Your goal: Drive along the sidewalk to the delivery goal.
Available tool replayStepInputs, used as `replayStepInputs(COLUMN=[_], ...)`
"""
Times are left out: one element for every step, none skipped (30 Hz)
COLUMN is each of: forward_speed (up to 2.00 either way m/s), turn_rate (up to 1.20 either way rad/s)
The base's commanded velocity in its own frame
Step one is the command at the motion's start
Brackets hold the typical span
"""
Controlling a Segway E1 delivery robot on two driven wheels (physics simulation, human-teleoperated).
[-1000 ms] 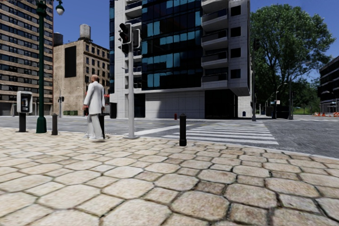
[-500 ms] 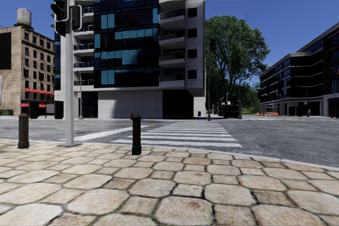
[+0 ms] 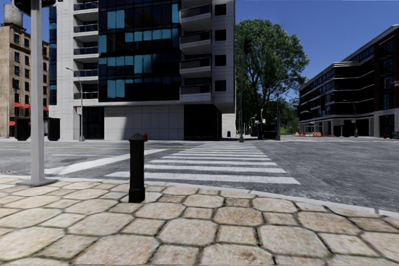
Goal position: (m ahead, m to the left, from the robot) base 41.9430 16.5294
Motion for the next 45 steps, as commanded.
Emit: replayStepInputs(forward_speed=[2.00, 2.00, 2.00, 2.00, 2.00, 2.00, 2.00, 2.00, 2.00, 2.00, 2.00, 2.00, 2.00, 2.00, 2.00, 2.00, 2.00, 2.00, 2.00, 2.00, 2.00, 2.00, 2.00, 2.00, 2.00, 2.00, 2.00, 2.00, 2.00, 2.00, 2.00, 2.00, 2.00, 2.00, 2.00, 2.00, 2.00, 2.00, 2.00, 2.00, 2.00, 2.00, 2.00, 2.00, 2.00], turn_rate=[-0.06, 0.00, 0.00, 0.00, 0.00, 0.00, 0.00, 0.00, 0.00, 0.00, 0.00, 0.00, 0.00, 0.00, 0.00, 0.00, 0.00, -0.14, -0.14, -0.35, -0.43, -0.46, -0.46, -0.46, -0.46, -0.47, -0.47, -0.47, -0.47, -0.47, -0.43, -0.43, 0.00, 0.00, 0.00, 0.00, 0.00, 0.00, 0.00, 0.00, 0.00, 0.00, 0.00, 0.00, 0.00])
